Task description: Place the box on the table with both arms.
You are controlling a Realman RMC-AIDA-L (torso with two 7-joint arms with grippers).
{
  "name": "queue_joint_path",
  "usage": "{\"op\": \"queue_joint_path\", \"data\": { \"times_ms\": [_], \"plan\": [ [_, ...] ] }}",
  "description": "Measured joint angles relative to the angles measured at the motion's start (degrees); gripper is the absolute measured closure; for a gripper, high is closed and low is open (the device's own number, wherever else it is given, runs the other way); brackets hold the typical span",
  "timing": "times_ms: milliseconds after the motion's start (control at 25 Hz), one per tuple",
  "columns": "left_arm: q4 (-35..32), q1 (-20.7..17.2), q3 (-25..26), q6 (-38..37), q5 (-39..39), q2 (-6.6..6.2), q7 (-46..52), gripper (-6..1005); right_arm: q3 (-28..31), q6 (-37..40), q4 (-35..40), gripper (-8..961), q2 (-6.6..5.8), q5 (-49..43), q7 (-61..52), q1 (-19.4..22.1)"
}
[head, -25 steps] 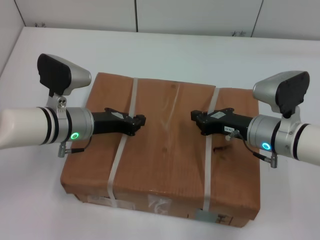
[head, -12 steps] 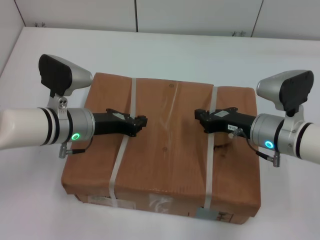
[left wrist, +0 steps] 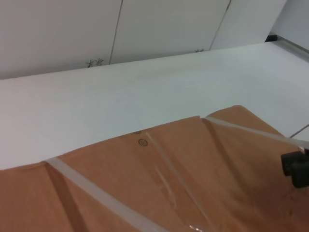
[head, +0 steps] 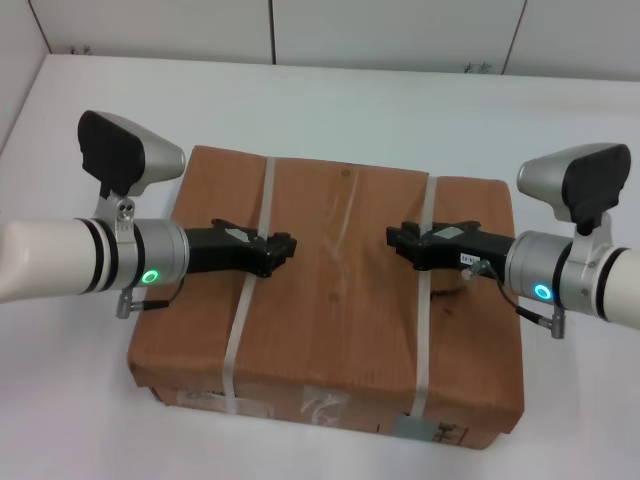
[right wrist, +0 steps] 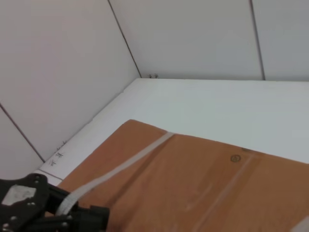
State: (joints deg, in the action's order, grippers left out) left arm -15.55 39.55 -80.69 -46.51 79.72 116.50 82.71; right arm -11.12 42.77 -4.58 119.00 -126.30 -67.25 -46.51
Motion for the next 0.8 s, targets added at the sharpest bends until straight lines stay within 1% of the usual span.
{"op": "queue_joint_path", "data": {
  "times_ms": [80, 160, 320, 400, 600, 640, 720, 800],
  "plan": [
    [0.0, -0.11, 0.0, 0.09, -0.02, 0.16, -1.0, 930, -0.01, -0.02, 0.37, 796, 0.04, 0.0, -1.06, 0.74],
    [0.0, -0.17, 0.0, 0.37, -0.09, 0.27, -1.43, 922, -0.02, -0.07, 0.83, 726, 0.05, 0.0, -1.88, 1.64],
    [0.0, -0.6, 0.11, 0.64, -0.34, 0.29, -1.51, 790, 0.0, -0.5, 1.28, 587, 0.01, 0.0, -2.52, 2.98],
    [0.0, -0.76, 0.31, 0.71, -0.4, 0.28, -1.56, 724, -0.01, -0.55, 1.35, 488, -0.01, 0.0, -2.74, 3.15],
    [0.0, -0.87, 0.62, 2.72, -0.49, 0.19, -1.46, 486, 0.26, 0.06, 1.36, 248, 0.0, 0.13, -2.79, 4.02],
    [0.0, -0.88, 0.63, 2.95, -0.5, 0.21, -1.46, 451, 0.3, 0.26, 1.37, 202, 0.0, 0.18, -2.79, 4.18],
    [-0.13, -0.99, 0.66, 3.21, -0.53, 0.22, -1.42, 382, 0.36, 2.34, 1.99, 111, 0.0, 0.47, -2.8, 5.15],
    [-0.54, -1.22, 0.74, 2.9, -0.73, 0.18, -1.28, 313, 0.47, 3.43, 2.41, 109, -0.01, 0.56, -2.8, 5.69]
  ]
}}
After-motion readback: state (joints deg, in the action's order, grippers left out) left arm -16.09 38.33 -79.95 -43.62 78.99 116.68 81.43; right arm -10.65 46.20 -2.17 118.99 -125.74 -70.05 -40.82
